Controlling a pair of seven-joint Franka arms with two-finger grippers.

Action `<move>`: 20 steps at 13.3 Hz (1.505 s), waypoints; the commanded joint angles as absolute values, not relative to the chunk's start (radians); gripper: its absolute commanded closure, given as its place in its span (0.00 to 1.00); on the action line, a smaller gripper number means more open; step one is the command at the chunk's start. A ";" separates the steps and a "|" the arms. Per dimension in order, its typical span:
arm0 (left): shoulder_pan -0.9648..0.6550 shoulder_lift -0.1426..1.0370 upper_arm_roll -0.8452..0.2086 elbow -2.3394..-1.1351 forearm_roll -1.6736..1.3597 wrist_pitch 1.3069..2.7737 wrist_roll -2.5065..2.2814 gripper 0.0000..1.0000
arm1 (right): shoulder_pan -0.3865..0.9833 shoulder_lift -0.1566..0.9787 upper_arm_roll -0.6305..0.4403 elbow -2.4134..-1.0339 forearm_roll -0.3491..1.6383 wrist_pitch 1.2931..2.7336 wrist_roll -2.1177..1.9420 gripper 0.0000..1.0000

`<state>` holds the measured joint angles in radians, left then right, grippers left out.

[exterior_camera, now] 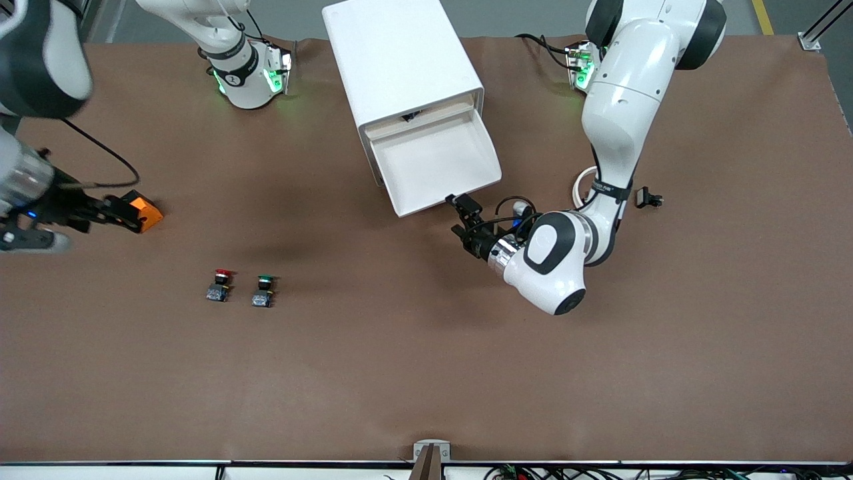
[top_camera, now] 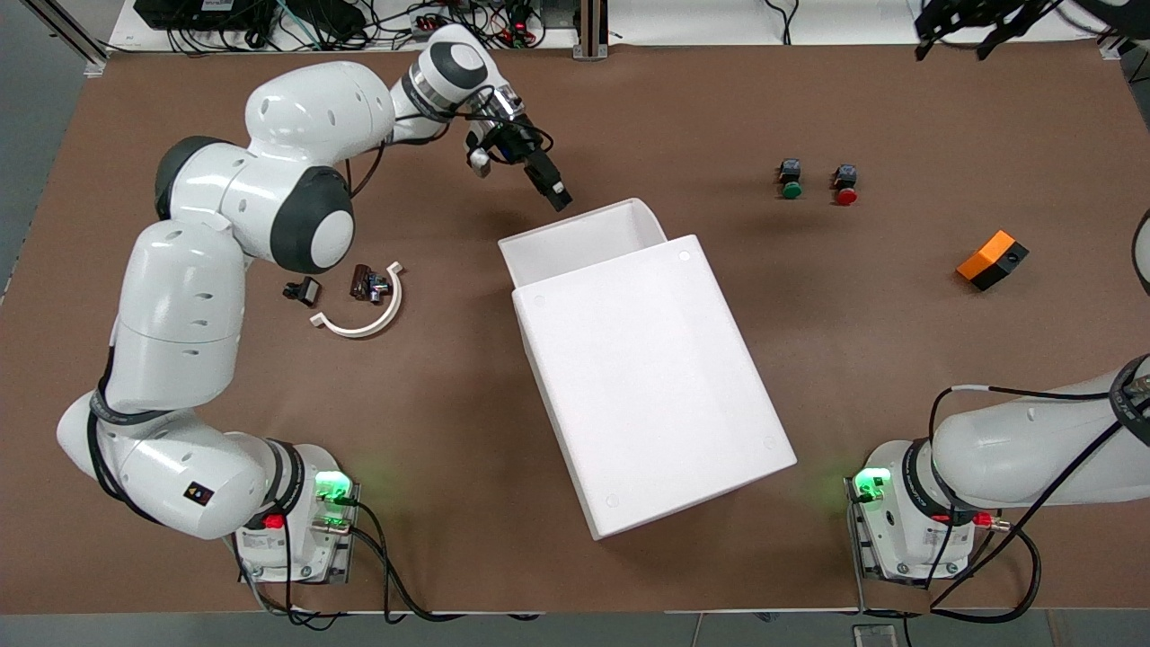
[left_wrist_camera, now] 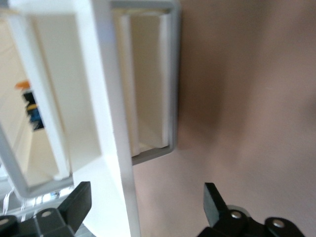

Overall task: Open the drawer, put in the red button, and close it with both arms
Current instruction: 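Release the drawer with the left gripper while the right gripper reaches the red button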

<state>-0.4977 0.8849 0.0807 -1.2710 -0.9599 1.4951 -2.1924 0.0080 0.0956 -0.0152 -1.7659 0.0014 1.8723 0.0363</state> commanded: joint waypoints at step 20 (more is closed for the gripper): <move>-0.503 0.445 0.388 -1.238 -0.258 1.589 -0.875 0.00 | 0.049 0.560 -0.025 -1.848 -0.055 2.359 0.262 0.00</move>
<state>-0.5023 0.4965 0.3847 -1.1943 -0.2852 1.6011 -1.0122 0.0571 0.5490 -0.0329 -1.8420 -0.0319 2.3445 0.2333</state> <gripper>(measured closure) 0.000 0.000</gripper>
